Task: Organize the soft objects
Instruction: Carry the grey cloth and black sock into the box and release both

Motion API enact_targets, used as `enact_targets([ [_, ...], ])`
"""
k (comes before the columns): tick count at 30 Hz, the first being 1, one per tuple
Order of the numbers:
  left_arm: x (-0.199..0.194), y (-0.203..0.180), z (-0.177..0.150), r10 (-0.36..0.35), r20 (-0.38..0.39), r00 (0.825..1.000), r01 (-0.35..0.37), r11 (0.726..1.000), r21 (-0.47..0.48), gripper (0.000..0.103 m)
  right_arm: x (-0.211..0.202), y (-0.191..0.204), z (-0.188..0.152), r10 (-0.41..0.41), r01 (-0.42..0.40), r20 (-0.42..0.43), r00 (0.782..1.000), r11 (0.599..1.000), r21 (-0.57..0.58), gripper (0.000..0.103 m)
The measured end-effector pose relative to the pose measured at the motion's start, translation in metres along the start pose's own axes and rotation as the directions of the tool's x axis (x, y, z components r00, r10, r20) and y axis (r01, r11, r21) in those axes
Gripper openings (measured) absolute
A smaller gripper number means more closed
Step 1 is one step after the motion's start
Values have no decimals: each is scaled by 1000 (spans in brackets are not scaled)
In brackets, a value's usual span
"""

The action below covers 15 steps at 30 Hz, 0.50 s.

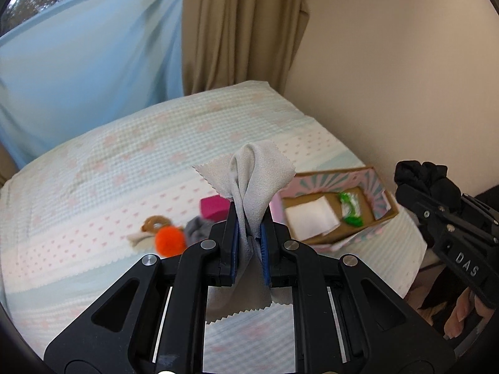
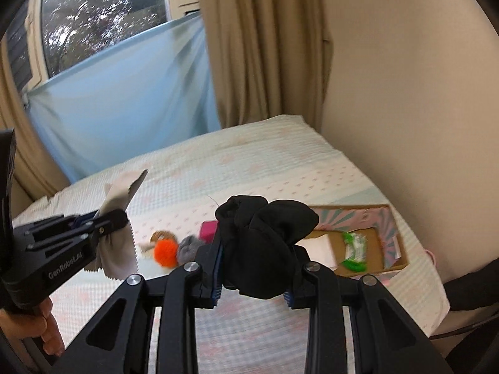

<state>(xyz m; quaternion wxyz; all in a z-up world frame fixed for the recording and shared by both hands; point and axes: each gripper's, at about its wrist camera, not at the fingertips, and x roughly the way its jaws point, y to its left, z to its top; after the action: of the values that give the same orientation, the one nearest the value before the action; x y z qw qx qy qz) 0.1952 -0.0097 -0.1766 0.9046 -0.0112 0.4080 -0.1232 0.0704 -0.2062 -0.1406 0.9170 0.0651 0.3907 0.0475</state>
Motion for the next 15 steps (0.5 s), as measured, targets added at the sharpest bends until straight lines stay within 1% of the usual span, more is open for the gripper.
enact_targets([
  [2,6,-15,9,-4,-2,1000,4,1000,-8,10,0,-22,11,-4,4,-1,1000,1000,10,27],
  [7,41,-61,29,-17,-26,1000,17,1000,-11,10,14,-75,27,-14,16,-29,999,999,36,27],
  [12,89,-110,42,-30,-67,997,29,999,-15,10,38,-125,36,-21,24,-76,997,999,34,27],
  [15,121,-130,44,-35,-101,994,34,999,-16,10,60,-158,41,-17,24,-118,993,998,55,27],
])
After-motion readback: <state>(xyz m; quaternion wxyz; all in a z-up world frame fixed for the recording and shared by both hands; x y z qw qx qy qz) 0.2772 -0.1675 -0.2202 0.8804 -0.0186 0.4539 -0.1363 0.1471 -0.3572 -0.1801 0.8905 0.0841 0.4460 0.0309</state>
